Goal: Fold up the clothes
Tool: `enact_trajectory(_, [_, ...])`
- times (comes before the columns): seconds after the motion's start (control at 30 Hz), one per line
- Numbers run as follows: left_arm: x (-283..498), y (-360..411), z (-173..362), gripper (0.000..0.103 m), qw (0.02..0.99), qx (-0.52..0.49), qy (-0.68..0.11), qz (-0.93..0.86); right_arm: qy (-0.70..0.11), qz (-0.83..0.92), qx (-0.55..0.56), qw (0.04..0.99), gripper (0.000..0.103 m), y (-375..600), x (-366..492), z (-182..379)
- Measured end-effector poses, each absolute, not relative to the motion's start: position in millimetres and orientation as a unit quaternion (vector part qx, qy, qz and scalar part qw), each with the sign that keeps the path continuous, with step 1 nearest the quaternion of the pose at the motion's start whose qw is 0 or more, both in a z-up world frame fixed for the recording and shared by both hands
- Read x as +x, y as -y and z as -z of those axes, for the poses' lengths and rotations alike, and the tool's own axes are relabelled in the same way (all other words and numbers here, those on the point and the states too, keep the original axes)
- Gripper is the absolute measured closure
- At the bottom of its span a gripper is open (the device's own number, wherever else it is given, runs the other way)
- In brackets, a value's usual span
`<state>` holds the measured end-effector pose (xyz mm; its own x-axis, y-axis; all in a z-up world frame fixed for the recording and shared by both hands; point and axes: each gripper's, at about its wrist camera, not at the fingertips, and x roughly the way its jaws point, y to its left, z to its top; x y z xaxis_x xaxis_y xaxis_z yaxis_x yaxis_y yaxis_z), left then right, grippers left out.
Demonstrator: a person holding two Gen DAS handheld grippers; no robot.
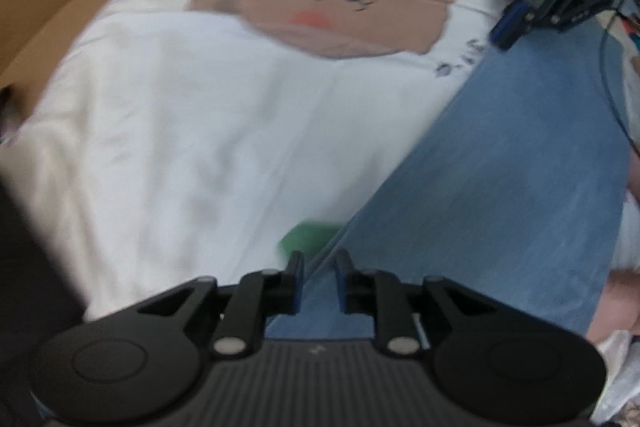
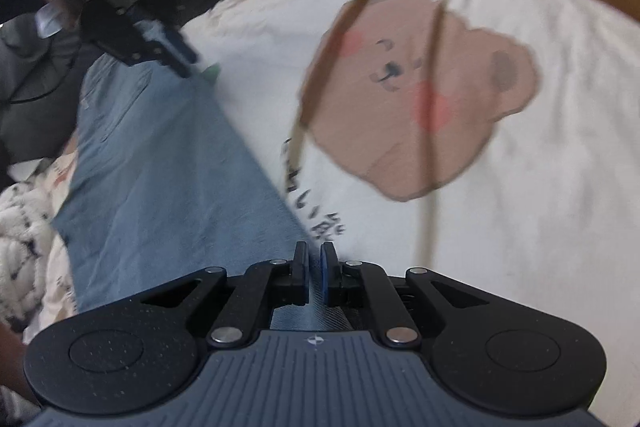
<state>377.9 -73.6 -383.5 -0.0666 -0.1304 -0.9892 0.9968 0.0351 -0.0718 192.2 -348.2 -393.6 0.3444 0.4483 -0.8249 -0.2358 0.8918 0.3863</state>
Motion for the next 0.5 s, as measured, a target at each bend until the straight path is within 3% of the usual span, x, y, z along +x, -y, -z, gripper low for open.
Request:
enact_trajectory(0.3, [386.5, 38.1, 390.7, 0.086, 0.565, 0.415, -0.514, 0.495, -0.496, -0.123, 0.132, 0.850, 0.099, 390.7, 156.1, 364.2])
enact_trajectory(0.5, [396.2, 41.2, 418.7, 0.099, 0.577, 0.406, -0.525, 0.476, -0.512, -0.088, 0.160, 0.839, 0.099, 399.6, 137.7, 382.1])
